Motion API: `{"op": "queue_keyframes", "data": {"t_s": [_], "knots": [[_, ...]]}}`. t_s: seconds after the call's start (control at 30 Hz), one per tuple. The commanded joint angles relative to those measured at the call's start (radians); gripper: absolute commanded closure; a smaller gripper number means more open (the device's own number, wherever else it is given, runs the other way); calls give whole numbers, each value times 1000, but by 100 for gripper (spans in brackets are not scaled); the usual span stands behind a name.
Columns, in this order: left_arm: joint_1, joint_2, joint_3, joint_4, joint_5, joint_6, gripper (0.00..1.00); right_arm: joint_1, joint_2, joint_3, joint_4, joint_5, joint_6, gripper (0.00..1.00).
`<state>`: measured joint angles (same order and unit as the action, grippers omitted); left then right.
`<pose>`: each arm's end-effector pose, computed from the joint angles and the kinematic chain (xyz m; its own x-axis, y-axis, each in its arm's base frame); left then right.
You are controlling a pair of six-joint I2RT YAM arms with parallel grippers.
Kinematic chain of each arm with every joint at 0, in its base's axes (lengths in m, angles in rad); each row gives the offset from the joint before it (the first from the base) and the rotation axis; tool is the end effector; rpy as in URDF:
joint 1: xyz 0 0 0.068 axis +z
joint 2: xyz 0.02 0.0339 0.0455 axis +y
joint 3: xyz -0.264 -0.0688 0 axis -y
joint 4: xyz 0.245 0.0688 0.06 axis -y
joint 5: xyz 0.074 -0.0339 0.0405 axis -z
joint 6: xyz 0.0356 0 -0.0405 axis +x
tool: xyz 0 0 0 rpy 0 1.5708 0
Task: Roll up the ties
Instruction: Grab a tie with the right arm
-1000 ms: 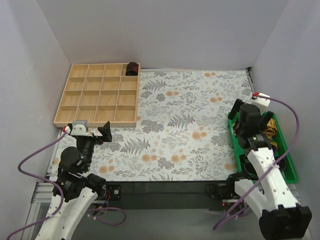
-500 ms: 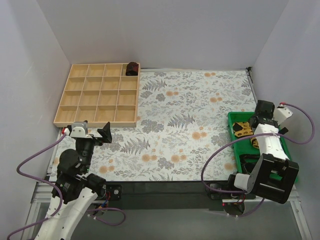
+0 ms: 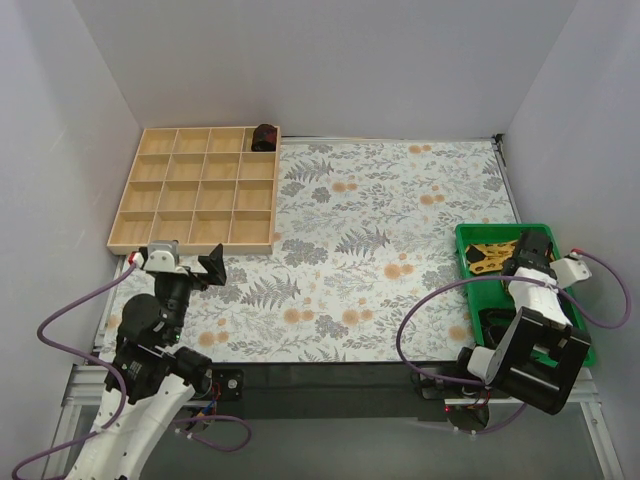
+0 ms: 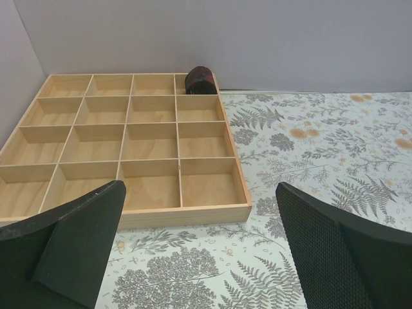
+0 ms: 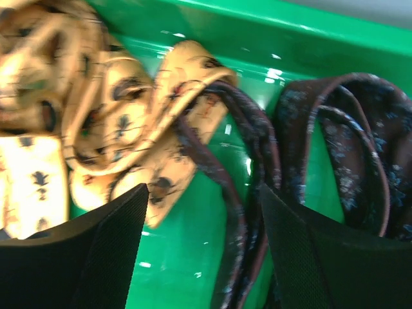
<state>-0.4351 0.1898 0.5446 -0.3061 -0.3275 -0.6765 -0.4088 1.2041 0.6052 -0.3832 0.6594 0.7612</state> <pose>0.0748 -0.0222 0.3099 -0.0330 -0.6383 -0.7690 0.1116 0.7623 -0.6375 0.1916 -0.1068 0.1864 -0.1205 0.6463 -0.7535 0.9799 0.1991 0.0141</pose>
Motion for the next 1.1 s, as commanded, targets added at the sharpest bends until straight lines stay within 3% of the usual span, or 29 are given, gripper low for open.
{"op": "queue_keyframes", "data": {"t_s": [0.0,0.33,0.53,0.7,0.87,0.93,1.07], "knots": [[-4,20,-11,9,11,11,2,-36,11,-27,49,33,43,35],[-4,34,-11,7,15,12,2,-55,60,-56,95,-6,20,37],[-4,45,-11,9,18,12,2,-56,-11,-61,77,20,-3,59],[-4,53,-9,10,21,14,2,-55,-86,-58,46,52,-10,61],[-4,62,-8,7,21,15,2,-55,-52,-74,58,60,-7,83],[-4,66,-9,7,21,15,2,-55,-31,-77,58,63,-3,83],[-4,73,-9,7,22,15,2,-55,-12,-79,72,82,-10,69]]}}
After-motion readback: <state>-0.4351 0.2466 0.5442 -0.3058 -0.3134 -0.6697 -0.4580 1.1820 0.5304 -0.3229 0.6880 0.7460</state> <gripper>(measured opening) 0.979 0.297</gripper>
